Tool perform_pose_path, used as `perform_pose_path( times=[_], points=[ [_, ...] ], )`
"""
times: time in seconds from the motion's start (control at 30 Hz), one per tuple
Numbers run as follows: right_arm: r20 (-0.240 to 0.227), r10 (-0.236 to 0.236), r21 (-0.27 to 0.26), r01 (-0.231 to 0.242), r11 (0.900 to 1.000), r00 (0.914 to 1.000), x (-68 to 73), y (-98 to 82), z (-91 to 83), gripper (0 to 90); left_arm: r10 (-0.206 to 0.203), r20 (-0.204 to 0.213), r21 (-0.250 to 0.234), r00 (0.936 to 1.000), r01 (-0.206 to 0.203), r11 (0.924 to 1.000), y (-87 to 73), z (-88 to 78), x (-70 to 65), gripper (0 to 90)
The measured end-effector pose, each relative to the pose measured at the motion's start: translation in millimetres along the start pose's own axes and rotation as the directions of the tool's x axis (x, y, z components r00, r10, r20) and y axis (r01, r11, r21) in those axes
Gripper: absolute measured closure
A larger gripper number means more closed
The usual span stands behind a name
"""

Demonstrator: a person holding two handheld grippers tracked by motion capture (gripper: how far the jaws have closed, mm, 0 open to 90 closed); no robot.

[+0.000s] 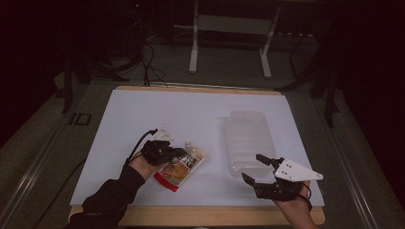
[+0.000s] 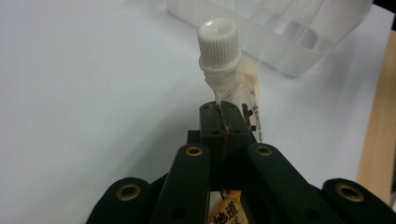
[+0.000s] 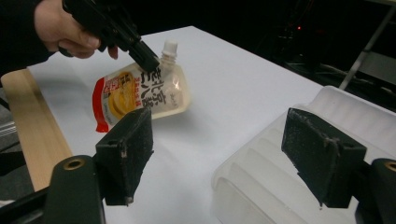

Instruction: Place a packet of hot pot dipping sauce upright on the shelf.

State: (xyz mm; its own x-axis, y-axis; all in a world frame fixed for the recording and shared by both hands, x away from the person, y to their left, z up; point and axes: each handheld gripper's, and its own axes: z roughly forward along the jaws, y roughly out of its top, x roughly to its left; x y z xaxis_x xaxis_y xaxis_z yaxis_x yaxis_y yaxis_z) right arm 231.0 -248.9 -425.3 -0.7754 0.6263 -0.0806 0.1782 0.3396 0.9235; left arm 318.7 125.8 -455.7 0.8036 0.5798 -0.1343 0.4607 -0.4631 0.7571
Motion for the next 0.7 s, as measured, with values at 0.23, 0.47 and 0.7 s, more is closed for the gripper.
perform_pose_path(
  times=[0.23, 0.47, 0.7],
  points=[
    [-0.025, 0.014, 0.003, -0.014, 1.0, 0.9996, -0.9, 0.6, -0.1, 28.5, 0.024, 0.004, -0.016, 0.9997, -0.024, 0.9996, 2.3, -10.4, -12.2, 90.0],
    [-0.051, -0.003, -0.001, 0.003, 1.0, 0.9987, 1.6, 2.4, -1.8, 33.5, 0.041, 0.052, -0.065, 0.9978, -0.038, 0.9972, 8.6, -21.4, -30.0, 90.0],
    [-0.067, 0.007, 0.0, -0.007, 1.0, 0.9978, 1.9, 2.5, -1.8, 33.3, 0.044, 0.073, -0.106, 0.9963, -0.036, 0.9937, 17.1, -27.8, -37.8, 90.0]
  ],
)
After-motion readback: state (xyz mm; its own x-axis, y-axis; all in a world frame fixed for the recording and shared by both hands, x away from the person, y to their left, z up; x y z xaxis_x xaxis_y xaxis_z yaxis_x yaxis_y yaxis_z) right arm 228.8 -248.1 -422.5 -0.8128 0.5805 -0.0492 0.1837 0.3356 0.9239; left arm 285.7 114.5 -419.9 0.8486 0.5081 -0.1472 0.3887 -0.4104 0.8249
